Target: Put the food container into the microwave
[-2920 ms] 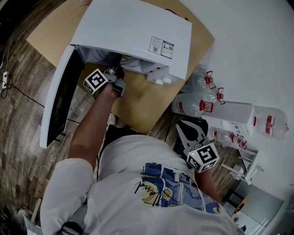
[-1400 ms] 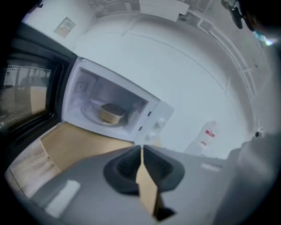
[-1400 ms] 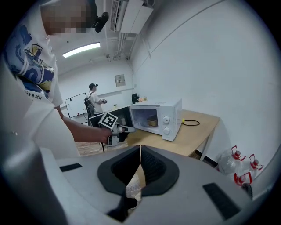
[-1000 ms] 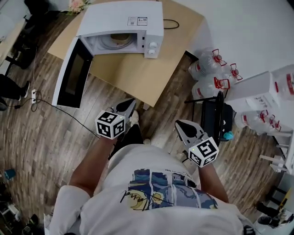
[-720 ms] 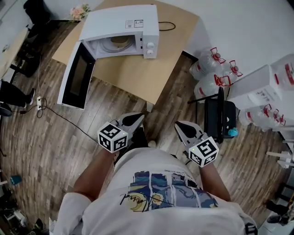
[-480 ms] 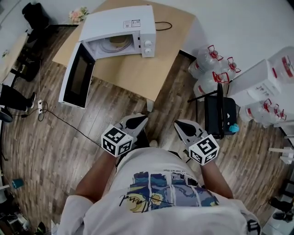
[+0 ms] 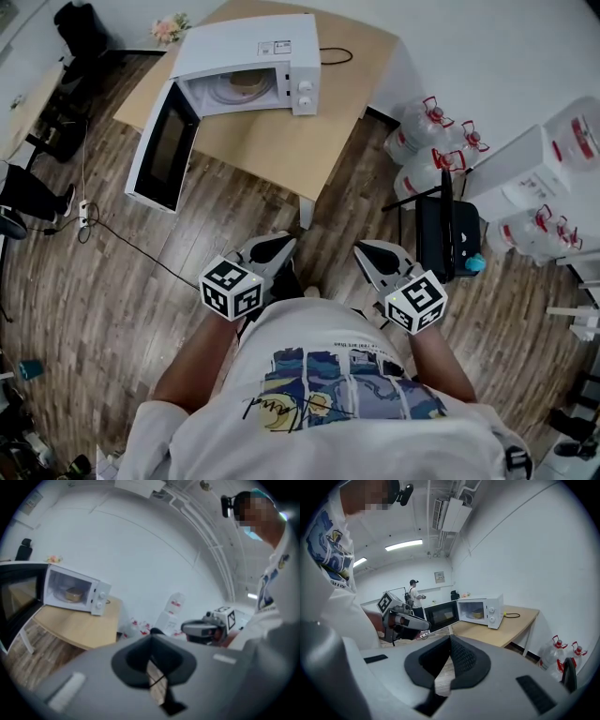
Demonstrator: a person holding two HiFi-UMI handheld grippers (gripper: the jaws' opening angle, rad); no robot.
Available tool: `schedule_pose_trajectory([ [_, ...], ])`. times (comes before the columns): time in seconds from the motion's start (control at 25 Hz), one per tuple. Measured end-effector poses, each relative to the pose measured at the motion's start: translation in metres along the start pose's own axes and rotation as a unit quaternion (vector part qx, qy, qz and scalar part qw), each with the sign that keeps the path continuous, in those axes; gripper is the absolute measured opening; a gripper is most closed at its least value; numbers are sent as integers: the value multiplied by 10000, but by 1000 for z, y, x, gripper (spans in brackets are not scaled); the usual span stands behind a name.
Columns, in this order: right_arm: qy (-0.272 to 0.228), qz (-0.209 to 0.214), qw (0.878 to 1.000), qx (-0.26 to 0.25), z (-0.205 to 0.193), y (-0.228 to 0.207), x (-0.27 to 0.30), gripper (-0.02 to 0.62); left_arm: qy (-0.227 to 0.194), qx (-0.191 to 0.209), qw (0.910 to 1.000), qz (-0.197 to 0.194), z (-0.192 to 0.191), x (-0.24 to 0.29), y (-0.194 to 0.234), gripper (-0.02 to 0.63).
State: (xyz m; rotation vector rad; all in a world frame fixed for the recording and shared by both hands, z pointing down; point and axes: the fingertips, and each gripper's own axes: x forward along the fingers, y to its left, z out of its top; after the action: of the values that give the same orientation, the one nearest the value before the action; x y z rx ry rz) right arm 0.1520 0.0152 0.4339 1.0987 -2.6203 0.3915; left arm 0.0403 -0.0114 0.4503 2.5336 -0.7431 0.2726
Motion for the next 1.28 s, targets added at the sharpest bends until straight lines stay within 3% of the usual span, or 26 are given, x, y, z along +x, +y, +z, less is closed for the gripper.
schedule_pose_trajectory([
  [0.64, -73, -181, 9998, -61, -4, 4, -23, 8, 209, 205, 9994, -173, -11, 10, -20, 8],
  [1.28, -92, -303, 9994, 99, -16, -7, -33, 8, 328, 286, 9991, -5, -3, 22, -5, 8],
])
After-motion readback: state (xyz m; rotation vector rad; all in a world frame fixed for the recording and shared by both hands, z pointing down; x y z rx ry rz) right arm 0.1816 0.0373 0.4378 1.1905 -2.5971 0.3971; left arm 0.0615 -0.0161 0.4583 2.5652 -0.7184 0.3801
